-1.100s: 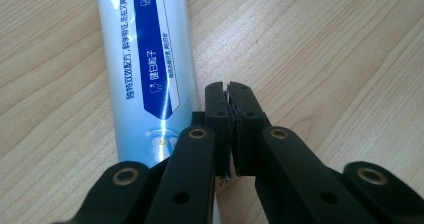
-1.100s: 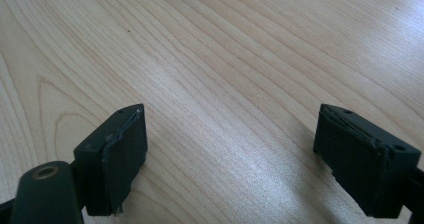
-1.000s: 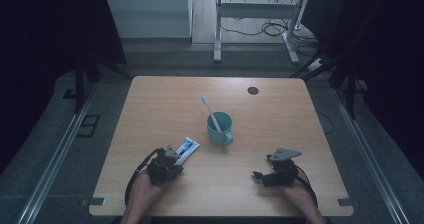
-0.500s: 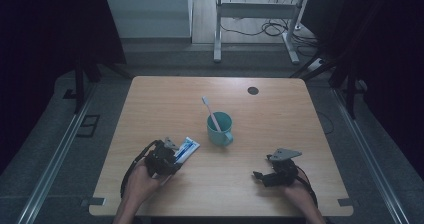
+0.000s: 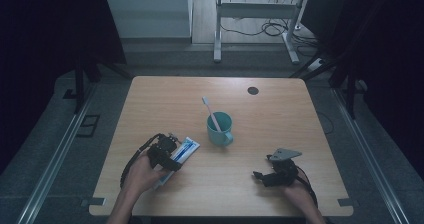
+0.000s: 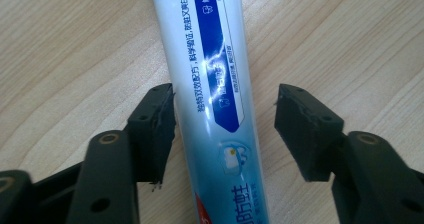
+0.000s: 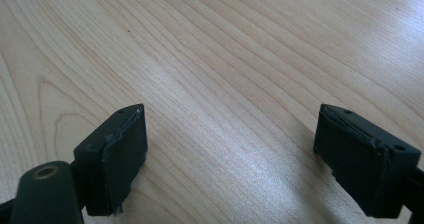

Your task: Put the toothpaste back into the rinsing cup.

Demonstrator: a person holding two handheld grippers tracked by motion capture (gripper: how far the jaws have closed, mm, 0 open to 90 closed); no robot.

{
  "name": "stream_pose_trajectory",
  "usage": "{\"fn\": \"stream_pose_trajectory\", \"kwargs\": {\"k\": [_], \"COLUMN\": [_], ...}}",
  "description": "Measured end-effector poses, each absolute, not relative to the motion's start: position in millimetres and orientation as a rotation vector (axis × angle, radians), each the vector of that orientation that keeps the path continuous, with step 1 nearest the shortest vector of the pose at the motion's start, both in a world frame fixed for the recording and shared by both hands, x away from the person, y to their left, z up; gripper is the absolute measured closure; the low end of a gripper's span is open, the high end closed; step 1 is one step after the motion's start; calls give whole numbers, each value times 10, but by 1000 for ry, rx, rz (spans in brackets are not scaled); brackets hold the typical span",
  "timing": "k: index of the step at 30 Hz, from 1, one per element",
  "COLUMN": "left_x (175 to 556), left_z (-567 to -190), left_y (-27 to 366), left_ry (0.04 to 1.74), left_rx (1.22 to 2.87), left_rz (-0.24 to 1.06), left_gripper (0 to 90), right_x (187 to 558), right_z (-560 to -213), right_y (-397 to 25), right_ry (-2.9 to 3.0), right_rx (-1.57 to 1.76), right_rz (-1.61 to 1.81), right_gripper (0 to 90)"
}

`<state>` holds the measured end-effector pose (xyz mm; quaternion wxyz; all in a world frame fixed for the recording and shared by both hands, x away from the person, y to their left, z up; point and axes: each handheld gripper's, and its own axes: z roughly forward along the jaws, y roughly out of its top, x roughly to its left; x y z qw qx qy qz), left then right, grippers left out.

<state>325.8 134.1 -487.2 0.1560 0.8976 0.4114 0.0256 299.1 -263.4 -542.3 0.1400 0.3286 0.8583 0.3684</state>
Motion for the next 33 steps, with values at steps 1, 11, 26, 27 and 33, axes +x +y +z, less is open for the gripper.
{"fn": "stream_pose_trajectory", "kwargs": {"k": [1,11,26,27,33], "left_x": [3275,3420,3525,3534,3547], "left_z": [-4877,-4926,-5024,-5027,-5021], "left_y": [1331,1261,1110,1107,1084], "left_ry": [1186,1253,1280,1277,1289], "left_rx": [2579,2647,2784,2794,2795], "left_rz": [61,-12,-4,-2,-25], "left_gripper": [390,308,368,376,443], "right_x": [2991,2991,2991,2991,2991], "right_z": [-5423,-5424,-5424,-5424,-5424], "right_y": [-2634,-2634,-2634,-2634,-2634], "right_ry": [2480,2479,2479,2479,2479], "right_rx": [949,948,948,948,948], "right_rz": [1064,1064,1064,1064,1064], "right_gripper": [138,138,138,138,138]}}
